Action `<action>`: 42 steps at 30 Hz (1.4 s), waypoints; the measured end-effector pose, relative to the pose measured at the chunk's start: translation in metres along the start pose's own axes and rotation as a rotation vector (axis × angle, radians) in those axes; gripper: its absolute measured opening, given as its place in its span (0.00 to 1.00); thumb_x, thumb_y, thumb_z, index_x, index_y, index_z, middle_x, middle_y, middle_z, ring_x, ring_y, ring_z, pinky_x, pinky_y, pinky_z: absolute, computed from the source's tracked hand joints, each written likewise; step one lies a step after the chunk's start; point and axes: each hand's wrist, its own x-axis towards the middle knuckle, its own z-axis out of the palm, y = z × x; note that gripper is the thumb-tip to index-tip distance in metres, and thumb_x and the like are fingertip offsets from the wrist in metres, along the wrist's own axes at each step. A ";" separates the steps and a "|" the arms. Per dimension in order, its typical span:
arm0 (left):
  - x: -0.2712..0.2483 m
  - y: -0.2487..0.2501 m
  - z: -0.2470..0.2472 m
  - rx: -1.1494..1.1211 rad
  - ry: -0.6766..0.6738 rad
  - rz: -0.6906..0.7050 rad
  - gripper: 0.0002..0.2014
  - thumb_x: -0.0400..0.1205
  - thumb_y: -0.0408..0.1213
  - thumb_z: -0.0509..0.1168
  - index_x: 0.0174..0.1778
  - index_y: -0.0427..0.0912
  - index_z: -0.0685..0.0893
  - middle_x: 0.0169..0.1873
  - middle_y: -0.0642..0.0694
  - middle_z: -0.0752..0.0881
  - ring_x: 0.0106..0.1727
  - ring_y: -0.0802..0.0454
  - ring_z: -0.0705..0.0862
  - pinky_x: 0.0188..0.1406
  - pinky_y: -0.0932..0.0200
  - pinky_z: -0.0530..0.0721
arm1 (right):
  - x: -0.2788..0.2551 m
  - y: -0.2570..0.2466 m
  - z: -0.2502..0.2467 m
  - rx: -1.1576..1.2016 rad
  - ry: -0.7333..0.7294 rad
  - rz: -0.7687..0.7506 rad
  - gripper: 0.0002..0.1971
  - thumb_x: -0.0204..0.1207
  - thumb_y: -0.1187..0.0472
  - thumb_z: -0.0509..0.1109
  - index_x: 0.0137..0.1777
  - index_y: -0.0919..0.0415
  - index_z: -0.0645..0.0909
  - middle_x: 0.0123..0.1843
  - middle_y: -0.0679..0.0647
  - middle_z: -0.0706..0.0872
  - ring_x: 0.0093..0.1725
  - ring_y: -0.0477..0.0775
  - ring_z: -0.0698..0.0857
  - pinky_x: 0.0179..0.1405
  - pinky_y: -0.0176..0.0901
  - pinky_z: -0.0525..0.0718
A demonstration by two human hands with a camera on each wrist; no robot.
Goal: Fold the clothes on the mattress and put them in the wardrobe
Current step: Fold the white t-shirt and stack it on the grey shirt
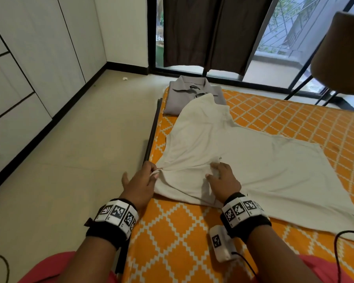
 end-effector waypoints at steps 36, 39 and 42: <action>-0.006 0.033 0.052 0.859 -0.160 0.289 0.60 0.52 0.18 0.78 0.82 0.53 0.67 0.80 0.46 0.69 0.76 0.45 0.75 0.65 0.26 0.72 | -0.028 0.261 -0.132 -0.681 -0.087 -0.500 0.49 0.69 0.64 0.69 0.87 0.55 0.46 0.80 0.63 0.70 0.74 0.67 0.76 0.67 0.54 0.73; -0.007 0.035 0.050 0.892 -0.188 0.220 0.60 0.70 0.22 0.72 0.84 0.57 0.35 0.85 0.53 0.37 0.86 0.41 0.49 0.77 0.28 0.55 | -0.025 0.276 -0.142 -0.846 -0.119 -0.344 0.62 0.52 0.73 0.79 0.86 0.62 0.48 0.76 0.66 0.75 0.69 0.71 0.80 0.57 0.59 0.85; -0.016 0.043 0.048 0.953 -0.292 0.178 0.56 0.79 0.26 0.65 0.78 0.56 0.21 0.79 0.53 0.22 0.86 0.38 0.40 0.78 0.30 0.56 | -0.031 0.285 -0.154 -0.997 -0.107 -0.280 0.59 0.48 0.76 0.78 0.84 0.63 0.57 0.80 0.62 0.71 0.68 0.72 0.81 0.49 0.58 0.88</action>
